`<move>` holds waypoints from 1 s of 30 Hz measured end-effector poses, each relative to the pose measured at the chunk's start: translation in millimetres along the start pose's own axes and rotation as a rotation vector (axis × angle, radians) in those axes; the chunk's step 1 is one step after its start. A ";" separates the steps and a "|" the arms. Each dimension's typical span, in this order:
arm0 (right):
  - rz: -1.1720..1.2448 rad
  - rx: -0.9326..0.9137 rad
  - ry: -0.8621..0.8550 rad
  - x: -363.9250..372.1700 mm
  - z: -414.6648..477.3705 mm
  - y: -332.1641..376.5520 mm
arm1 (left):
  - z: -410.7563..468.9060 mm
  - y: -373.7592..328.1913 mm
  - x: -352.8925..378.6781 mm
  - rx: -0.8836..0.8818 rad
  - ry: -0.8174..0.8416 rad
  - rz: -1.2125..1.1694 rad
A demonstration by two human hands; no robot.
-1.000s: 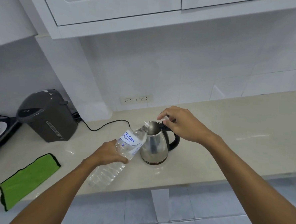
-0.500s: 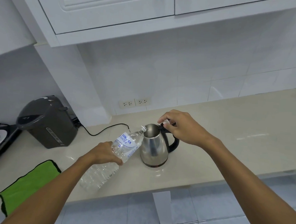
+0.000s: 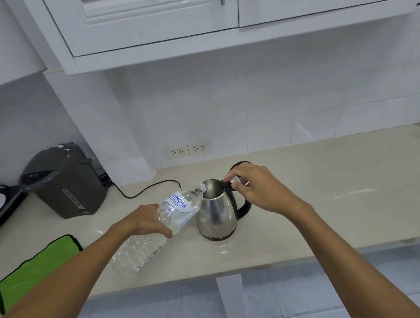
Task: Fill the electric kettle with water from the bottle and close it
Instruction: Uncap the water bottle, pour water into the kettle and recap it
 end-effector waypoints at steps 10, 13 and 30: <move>0.004 0.001 -0.002 2.0 0.0 -5.9 | 2.9 -1.4 1.6 0.003 0.006 0.016; 0.002 -0.002 -0.003 3.1 0.4 -6.2 | 3.4 -0.5 2.1 -0.003 0.004 0.021; 0.004 -0.003 -0.003 5.6 -0.5 -8.0 | 3.9 2.5 1.6 -0.001 0.017 0.045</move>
Point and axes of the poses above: each hand's wrist, its own z-axis towards the middle knuckle, its own x-axis out of the palm, y = z × x, the point moved 2 cm from there along z, towards the middle knuckle, and after that the axes turned 4 degrees about -x, right-handed, at the moved point
